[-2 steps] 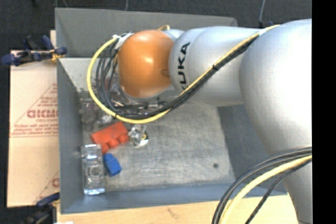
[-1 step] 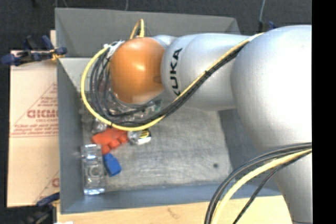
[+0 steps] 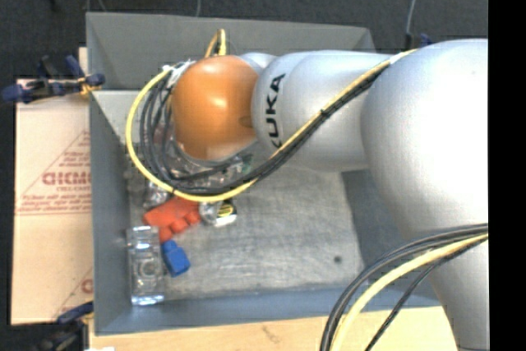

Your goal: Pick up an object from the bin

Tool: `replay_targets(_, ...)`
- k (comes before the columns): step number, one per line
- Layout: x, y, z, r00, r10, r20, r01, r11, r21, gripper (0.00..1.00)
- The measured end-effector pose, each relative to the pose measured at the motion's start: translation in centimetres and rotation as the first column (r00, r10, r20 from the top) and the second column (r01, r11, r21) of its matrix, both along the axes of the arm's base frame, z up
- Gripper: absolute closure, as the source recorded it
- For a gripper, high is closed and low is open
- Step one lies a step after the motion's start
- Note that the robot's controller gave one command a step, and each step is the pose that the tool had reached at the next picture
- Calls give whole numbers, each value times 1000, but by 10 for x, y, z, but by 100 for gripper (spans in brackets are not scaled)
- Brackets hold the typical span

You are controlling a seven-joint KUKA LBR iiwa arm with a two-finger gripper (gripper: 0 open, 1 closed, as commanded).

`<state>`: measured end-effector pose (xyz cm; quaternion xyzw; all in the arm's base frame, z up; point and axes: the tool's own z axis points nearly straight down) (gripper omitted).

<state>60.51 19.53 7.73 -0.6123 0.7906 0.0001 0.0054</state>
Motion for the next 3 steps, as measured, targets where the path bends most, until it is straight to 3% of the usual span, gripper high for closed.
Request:
replay_targets(1, 1, -1, 0, 1000, -3, 1, 3, 1000, -2, 100)
replay_targets(2, 4, -1, 91, 1000, -8, 4, 8, 1000, -3, 100)
replay_targets(3, 6, -1, 102, 1000, -16, -3, 15, 1000, -4, 100)
